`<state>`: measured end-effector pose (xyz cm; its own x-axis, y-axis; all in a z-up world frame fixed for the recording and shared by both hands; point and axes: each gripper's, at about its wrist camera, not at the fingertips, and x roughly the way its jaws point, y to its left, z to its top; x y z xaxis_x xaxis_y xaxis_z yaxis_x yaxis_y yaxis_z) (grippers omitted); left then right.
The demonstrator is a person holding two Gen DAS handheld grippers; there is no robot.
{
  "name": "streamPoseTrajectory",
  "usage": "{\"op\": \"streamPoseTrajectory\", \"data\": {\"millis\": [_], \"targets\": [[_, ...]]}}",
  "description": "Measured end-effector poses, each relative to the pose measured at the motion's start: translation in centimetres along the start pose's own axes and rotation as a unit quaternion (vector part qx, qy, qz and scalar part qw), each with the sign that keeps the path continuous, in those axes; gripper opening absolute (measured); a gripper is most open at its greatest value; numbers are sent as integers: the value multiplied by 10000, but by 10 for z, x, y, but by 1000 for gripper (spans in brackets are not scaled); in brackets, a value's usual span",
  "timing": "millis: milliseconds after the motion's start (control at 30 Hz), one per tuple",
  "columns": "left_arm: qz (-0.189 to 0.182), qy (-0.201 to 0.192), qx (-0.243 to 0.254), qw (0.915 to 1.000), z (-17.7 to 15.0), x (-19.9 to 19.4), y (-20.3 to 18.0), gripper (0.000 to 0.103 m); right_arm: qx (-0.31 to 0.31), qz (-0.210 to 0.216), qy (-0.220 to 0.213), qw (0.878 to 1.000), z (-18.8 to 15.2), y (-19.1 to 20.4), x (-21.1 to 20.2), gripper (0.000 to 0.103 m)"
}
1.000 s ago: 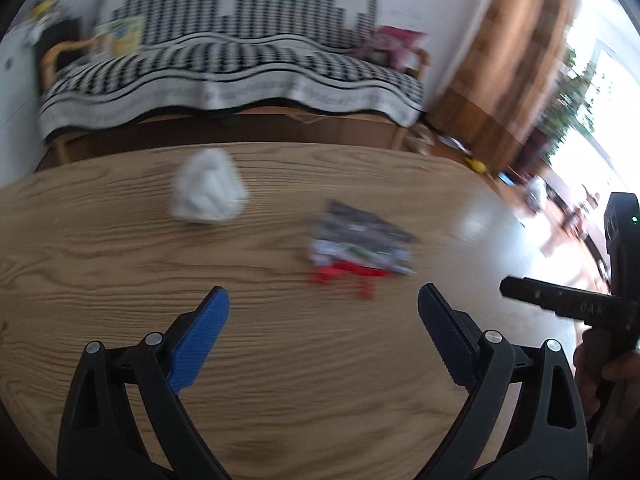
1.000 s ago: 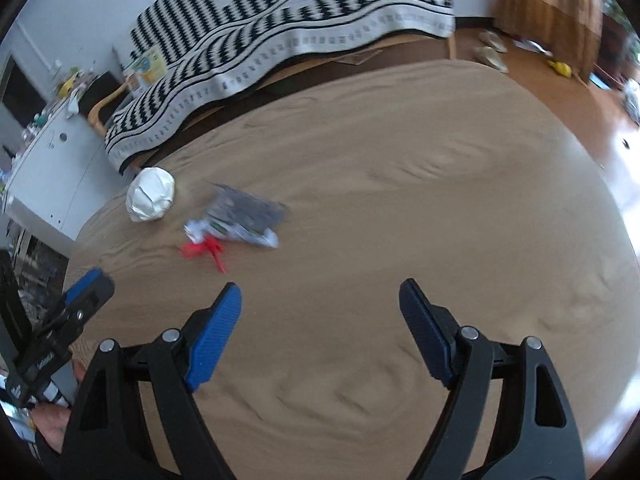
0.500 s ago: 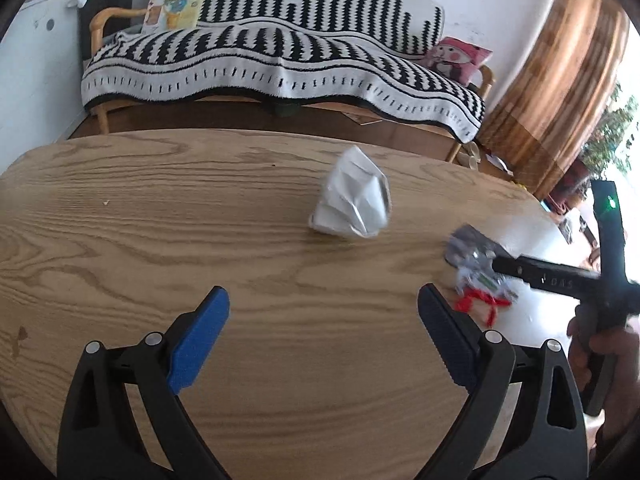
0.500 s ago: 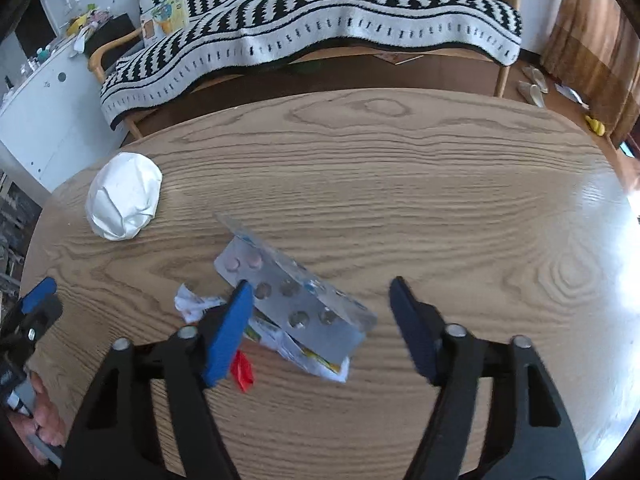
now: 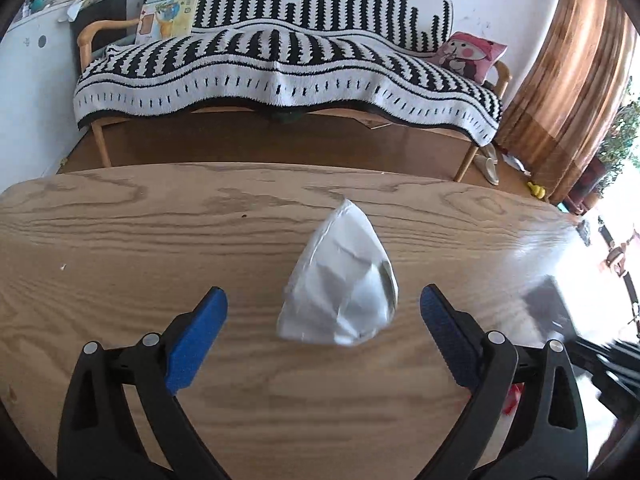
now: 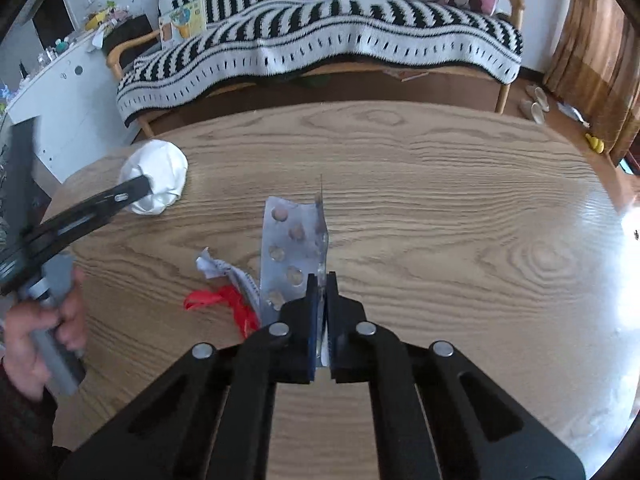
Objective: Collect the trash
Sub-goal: 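Grasp the white paper ball with the left tool while the right tool grasps the silver blister pack, then carry both items over the bin and open both tools to drop them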
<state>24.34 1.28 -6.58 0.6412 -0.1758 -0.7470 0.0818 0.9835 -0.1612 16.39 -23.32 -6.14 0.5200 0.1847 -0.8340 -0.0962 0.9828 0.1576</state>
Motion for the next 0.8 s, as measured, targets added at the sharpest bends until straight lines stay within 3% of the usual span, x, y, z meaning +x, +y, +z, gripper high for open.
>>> {"op": "streamPoseTrajectory", "data": {"millis": [167, 233, 267, 467, 667, 800], "targets": [[70, -15, 134, 9999, 5, 12, -11, 94, 68, 132, -37, 9999, -17, -7, -29, 5], [170, -17, 228, 9996, 5, 12, -15, 74, 94, 106, -60, 9999, -26, -12, -41, 5], [171, 29, 242, 9996, 4, 13, -16, 60, 127, 85, -67, 9999, -31, -15, -47, 5], [162, 105, 444, 9988, -8, -4, -38, 54, 547, -50, -158, 9984, -67, -47, -91, 5], [-402, 47, 920, 9949, -39, -60, -107, 54, 1244, -431, -331, 9907, -129, -111, -148, 5], [-1035, -19, 1378, 9850, -74, -104, -177, 54, 2086, -775, -407, 9741, -191, -179, -187, 5]]}}
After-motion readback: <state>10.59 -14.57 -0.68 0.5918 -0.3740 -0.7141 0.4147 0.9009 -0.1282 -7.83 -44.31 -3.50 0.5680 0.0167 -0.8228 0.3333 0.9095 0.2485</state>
